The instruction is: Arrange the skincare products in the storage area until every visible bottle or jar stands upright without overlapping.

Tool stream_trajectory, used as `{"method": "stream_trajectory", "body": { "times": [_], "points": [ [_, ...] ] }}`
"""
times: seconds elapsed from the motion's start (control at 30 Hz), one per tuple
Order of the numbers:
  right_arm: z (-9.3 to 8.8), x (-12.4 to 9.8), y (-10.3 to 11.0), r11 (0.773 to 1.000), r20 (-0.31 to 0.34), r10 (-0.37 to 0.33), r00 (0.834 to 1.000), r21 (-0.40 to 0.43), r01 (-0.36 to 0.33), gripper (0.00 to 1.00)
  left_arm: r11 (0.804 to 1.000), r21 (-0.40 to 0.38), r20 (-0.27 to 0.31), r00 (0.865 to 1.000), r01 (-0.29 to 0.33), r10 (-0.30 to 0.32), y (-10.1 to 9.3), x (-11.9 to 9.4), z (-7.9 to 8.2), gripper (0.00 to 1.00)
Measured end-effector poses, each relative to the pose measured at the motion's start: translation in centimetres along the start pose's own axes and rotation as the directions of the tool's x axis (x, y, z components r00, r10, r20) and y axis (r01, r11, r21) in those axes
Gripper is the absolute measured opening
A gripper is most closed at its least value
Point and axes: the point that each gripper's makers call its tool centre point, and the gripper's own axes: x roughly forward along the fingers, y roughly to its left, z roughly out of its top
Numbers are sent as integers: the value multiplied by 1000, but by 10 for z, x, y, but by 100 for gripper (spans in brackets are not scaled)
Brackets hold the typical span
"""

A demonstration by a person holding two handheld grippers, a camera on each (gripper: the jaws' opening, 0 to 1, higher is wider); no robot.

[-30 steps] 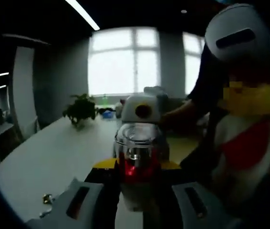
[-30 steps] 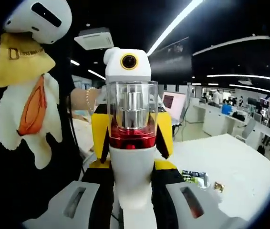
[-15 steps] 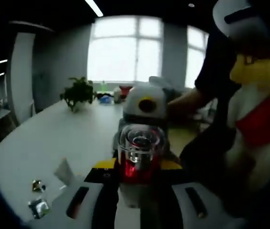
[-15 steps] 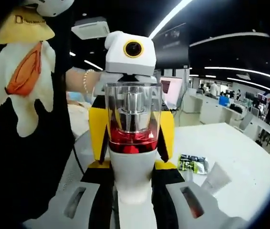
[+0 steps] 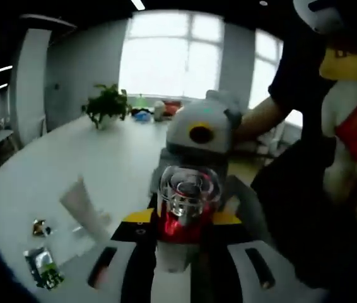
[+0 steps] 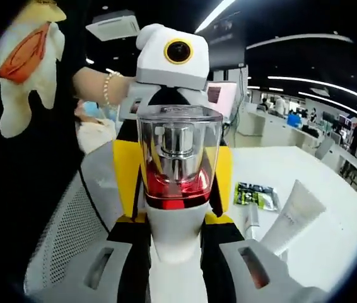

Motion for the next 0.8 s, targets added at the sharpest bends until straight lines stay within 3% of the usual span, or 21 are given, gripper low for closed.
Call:
{"method": "stream_trajectory", "body": {
  "times": [0.47,0.8],
  "points": [
    [-48,12,-14,1000,-86,-27,996,-6,27,29,999,-13,-36,999,30,-31,17,24,-36,25],
    [-67,13,-17,1000,-112,-18,994,8,19,29,999,-21,-55,997,48,-49,23,37,-47,25]
  ]
}}
